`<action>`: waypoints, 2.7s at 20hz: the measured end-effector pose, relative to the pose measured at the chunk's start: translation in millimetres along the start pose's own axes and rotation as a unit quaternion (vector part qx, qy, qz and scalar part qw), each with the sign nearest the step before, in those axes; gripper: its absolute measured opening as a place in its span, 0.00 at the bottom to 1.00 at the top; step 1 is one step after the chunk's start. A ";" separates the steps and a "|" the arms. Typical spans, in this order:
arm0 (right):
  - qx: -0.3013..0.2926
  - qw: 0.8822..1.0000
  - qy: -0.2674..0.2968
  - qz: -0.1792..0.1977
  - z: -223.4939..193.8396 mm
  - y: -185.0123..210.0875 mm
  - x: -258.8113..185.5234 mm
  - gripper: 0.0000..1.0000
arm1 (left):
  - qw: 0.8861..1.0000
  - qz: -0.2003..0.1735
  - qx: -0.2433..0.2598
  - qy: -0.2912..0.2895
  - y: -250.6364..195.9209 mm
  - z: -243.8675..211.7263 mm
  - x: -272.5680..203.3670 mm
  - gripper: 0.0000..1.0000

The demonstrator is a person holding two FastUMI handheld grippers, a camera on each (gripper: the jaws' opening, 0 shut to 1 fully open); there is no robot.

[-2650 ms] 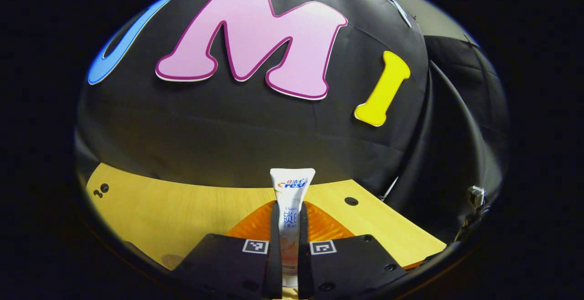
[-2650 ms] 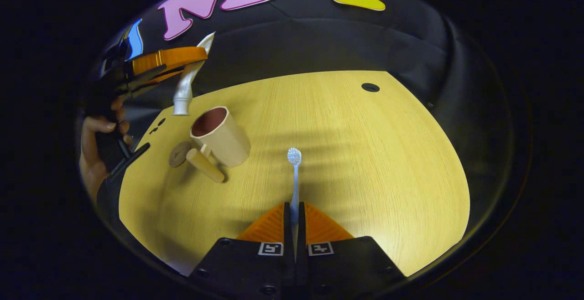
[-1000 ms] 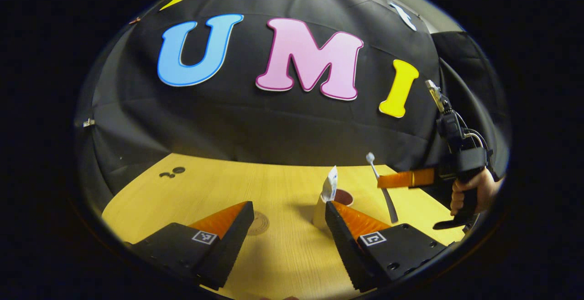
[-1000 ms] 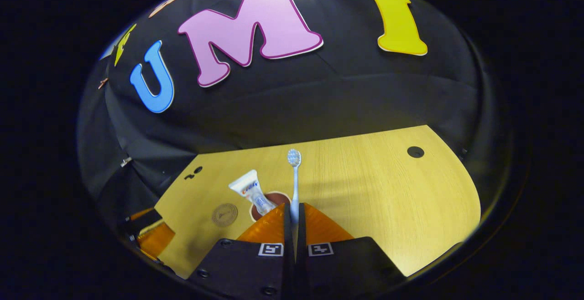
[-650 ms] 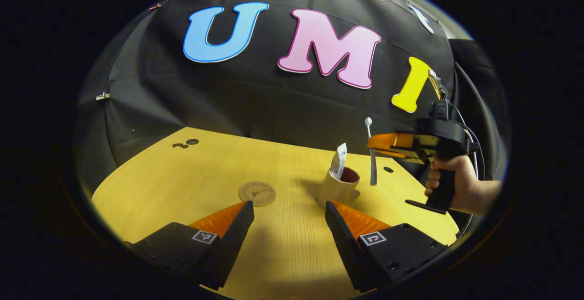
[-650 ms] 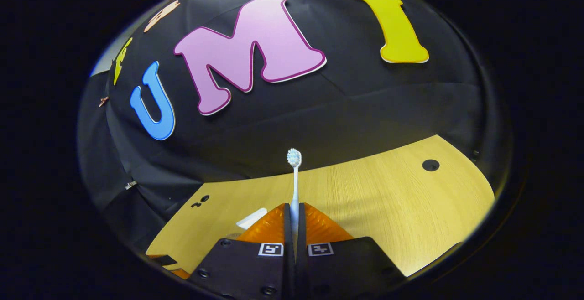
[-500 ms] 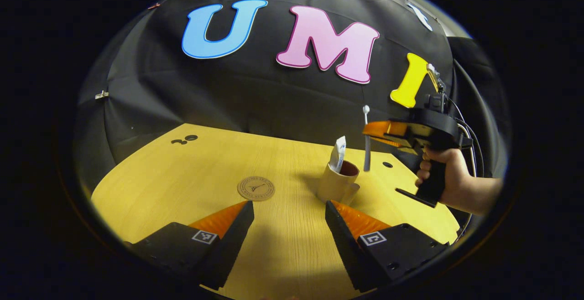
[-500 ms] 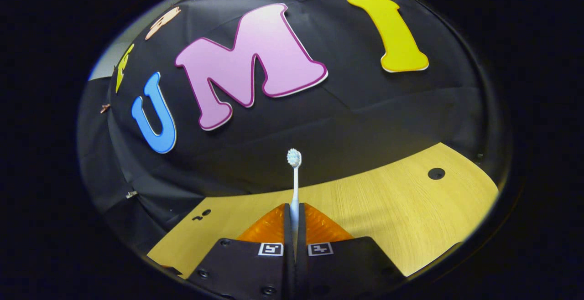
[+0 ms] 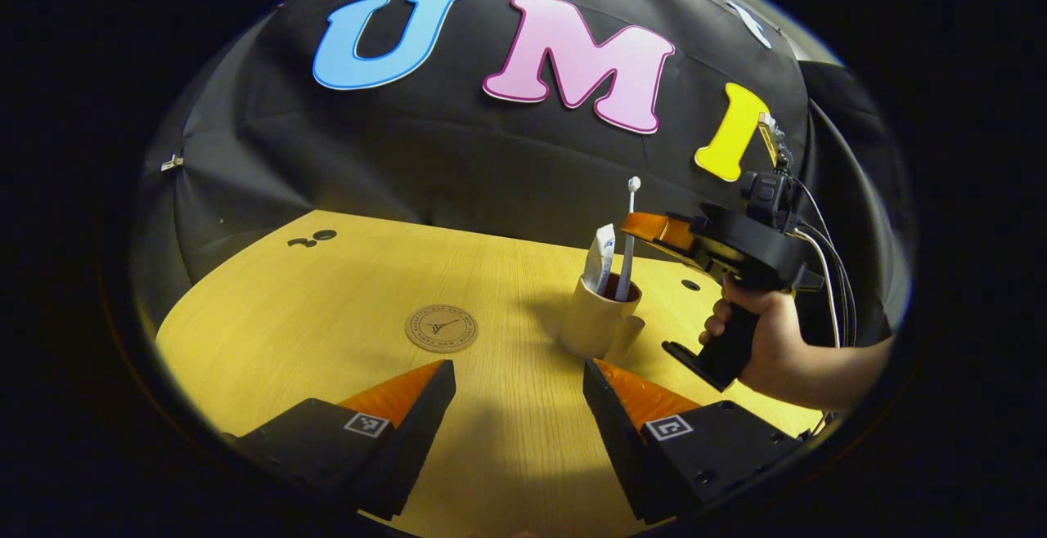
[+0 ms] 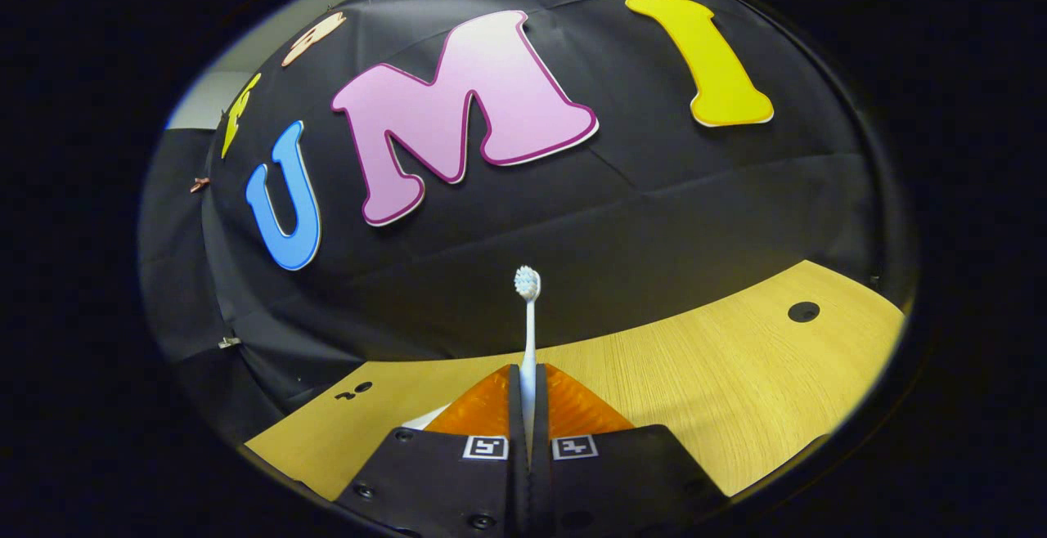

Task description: Put the toothbrush and toothpaste on the desktop into the cup, then pick up the cup and place it on the coaster on the desktop.

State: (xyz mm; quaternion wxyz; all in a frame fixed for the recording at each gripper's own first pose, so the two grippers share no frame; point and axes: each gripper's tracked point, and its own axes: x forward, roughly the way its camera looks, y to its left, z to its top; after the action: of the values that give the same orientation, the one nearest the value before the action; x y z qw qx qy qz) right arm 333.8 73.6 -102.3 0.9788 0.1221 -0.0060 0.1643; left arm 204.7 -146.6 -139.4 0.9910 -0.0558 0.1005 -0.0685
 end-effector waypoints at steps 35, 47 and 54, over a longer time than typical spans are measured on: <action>-0.042 0.935 0.352 -0.002 -60.4 27.9 -74.4 0.98 | 0.996 0.087 -0.010 -0.013 56.3 -1.3 -89.7 0.98; -0.046 0.859 0.509 -0.034 -129.4 16.1 -66.8 0.98 | 0.989 0.149 -0.015 0.014 90.6 -7.3 -131.5 0.97; -0.078 0.836 0.539 -0.064 -150.3 4.5 -62.5 0.95 | 0.985 0.165 -0.041 0.017 93.6 -12.1 -135.8 0.98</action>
State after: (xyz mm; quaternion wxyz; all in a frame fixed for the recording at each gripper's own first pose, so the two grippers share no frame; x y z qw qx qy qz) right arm 268.9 94.0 -250.3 0.8416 -0.0622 0.5179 0.1401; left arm 82.0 -35.7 -136.9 0.9838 -0.0776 0.1277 0.0992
